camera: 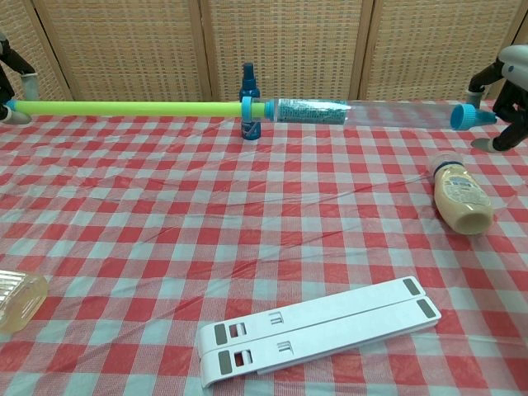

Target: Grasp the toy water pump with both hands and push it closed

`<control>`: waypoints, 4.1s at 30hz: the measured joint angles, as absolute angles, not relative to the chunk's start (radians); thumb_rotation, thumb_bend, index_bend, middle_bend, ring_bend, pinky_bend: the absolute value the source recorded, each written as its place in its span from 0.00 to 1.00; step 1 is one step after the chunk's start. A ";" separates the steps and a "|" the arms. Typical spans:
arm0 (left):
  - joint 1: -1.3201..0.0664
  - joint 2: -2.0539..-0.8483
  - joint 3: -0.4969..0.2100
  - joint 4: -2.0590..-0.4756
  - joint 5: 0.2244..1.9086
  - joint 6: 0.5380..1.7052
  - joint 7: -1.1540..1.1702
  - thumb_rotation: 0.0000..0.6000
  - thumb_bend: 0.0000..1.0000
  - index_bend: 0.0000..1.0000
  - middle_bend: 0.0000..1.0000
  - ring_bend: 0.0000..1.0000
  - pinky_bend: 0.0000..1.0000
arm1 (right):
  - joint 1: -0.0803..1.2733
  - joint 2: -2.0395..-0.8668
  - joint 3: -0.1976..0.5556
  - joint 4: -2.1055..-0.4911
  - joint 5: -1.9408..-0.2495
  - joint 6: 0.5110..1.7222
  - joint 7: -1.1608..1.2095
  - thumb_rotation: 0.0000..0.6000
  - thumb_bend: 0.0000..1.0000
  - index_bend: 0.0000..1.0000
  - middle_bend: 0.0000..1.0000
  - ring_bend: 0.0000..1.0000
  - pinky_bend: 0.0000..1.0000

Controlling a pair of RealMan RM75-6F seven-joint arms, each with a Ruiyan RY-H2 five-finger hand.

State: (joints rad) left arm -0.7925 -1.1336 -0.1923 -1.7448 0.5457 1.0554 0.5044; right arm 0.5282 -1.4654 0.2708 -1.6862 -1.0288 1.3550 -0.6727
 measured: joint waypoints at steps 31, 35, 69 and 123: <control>-0.801 -1.141 -0.190 -1.778 0.550 1.063 0.514 1.00 0.67 0.85 0.90 0.76 0.64 | 0.566 -1.494 0.267 -1.721 -1.057 1.375 -0.715 1.00 0.41 0.61 1.00 0.99 0.47; -0.806 -1.147 -0.190 -1.786 0.549 1.065 0.518 1.00 0.67 0.85 0.90 0.76 0.64 | 0.573 -1.504 0.264 -1.722 -1.060 1.377 -0.725 1.00 0.41 0.62 1.00 0.99 0.47; -0.843 -1.294 -0.201 -1.888 0.515 1.202 0.620 1.00 0.67 0.84 0.90 0.76 0.64 | 0.654 -1.579 0.284 -1.691 -1.025 1.346 -0.788 1.00 0.41 0.62 1.00 0.99 0.47; -0.751 -1.243 -0.179 -1.880 0.664 1.145 0.444 1.00 0.40 0.10 0.00 0.03 0.03 | 0.654 -1.573 0.241 -1.711 -0.957 1.347 -0.828 1.00 0.29 0.10 0.04 0.03 0.00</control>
State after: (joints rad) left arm -0.7514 -1.2434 -0.1790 -1.8803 0.6645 1.1449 0.4444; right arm 0.6541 -1.5726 0.2411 -1.7107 -0.9565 1.3469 -0.8282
